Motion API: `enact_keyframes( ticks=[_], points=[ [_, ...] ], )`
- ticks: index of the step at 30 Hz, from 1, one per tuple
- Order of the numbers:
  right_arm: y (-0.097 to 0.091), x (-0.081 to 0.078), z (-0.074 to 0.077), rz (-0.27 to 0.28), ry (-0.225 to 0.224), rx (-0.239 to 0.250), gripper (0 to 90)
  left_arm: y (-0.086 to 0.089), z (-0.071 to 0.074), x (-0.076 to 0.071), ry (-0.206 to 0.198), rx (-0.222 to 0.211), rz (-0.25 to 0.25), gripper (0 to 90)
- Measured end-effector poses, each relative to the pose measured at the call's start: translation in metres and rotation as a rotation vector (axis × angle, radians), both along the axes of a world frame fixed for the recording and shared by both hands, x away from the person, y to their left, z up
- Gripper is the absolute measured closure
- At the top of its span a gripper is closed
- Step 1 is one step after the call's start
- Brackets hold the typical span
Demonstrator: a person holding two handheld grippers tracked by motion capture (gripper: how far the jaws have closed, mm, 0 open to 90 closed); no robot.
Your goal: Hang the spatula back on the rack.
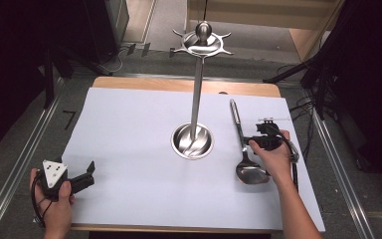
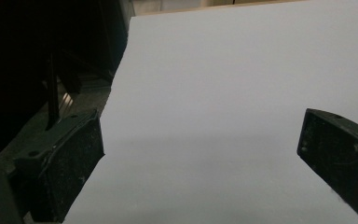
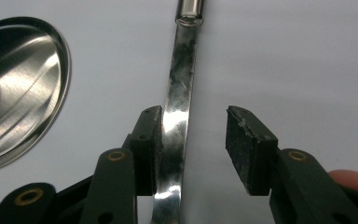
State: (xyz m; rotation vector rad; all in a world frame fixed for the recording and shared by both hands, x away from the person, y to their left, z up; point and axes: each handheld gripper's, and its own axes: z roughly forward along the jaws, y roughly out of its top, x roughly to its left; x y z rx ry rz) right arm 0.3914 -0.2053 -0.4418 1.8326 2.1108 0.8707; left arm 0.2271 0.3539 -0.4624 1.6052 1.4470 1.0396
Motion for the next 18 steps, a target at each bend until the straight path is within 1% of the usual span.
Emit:
enact_keyframes(
  ticks=[2,3,4,6,7,10,12,17,18],
  points=[
    [0.004,0.003,0.000,-0.002,0.016,0.000,58.0,0.000,0.000,0.000,0.000,0.000,0.000,1.0],
    [0.004,0.003,0.000,-0.002,0.016,0.000,58.0,0.000,0.000,0.000,0.000,0.000,0.000,1.0],
    [0.004,0.004,0.000,0.000,0.031,0.004,58.4,0.000,0.000,0.000,-0.001,0.002,-0.002,1.0],
    [0.006,0.006,-0.001,0.009,0.042,-0.006,59.5,0.000,0.000,0.000,-0.002,0.002,-0.001,1.0],
    [0.007,0.008,-0.001,0.013,0.057,-0.017,60.2,0.000,0.000,0.000,-0.003,0.002,0.000,1.0],
    [0.009,0.010,-0.001,0.006,0.067,-0.021,60.9,0.000,0.000,0.000,-0.002,0.000,-0.002,1.0],
    [0.010,0.012,-0.002,0.001,0.090,-0.018,61.6,0.000,0.000,0.000,-0.004,-0.001,-0.002,1.0],
    [0.012,0.014,-0.003,0.005,0.108,-0.025,63.0,0.000,0.000,0.000,-0.003,-0.001,-0.002,1.0],
    [0.014,0.015,-0.004,0.002,0.119,-0.033,63.3,0.000,0.000,0.000,-0.003,-0.002,-0.002,1.0]
  ],
)
